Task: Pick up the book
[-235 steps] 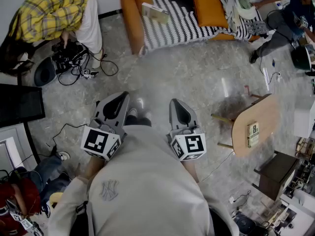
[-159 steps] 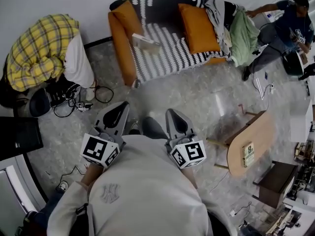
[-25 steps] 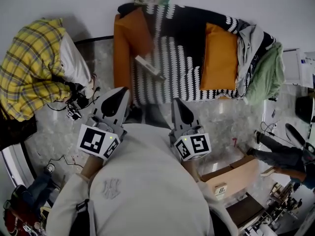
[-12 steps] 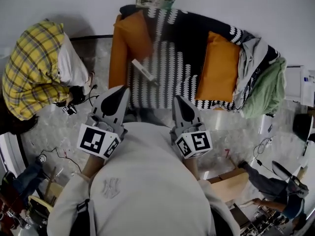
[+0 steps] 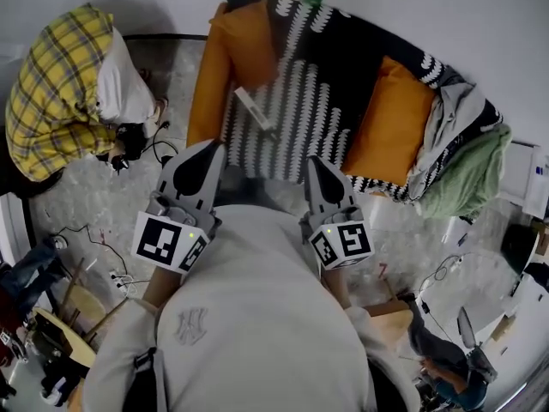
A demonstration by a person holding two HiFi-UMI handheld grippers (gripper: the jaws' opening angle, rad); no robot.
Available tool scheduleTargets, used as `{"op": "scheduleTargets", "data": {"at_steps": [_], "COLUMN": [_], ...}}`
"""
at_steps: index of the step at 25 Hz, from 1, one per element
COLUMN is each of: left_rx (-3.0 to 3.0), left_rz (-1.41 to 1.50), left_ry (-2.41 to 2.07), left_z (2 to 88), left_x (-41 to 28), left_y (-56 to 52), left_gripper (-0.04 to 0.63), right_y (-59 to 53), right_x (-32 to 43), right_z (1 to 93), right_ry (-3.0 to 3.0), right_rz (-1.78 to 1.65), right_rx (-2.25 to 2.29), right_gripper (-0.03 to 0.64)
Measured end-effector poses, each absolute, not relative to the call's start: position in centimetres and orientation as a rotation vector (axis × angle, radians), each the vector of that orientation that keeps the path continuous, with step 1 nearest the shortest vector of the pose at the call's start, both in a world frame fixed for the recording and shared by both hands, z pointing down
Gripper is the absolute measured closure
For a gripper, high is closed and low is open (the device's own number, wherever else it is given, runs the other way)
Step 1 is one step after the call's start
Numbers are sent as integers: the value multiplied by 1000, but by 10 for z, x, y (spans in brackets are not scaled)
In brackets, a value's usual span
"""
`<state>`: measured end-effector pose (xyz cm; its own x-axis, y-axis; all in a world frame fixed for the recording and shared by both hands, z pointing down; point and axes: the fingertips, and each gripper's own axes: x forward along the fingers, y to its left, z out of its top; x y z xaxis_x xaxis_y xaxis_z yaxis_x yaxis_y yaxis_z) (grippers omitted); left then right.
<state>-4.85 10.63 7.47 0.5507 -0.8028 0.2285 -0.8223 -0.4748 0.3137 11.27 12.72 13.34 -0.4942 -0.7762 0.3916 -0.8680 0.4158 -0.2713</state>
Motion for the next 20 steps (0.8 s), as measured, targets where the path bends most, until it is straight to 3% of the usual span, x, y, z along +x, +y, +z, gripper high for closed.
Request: {"op": "scheduleTargets", "data": {"at_steps": [20], "left_rx": [2518], "left_rz": [35], "left_ry": [-1249], "left_z": [58], "left_x": [-57], "left_y": [77], "left_gripper": [586], "right_y": [109], "right_x": [91], "right_z": [117], "right_ry": [-2488], "right_rz": [494], "right_rx": [1479], "right_gripper": [598]}}
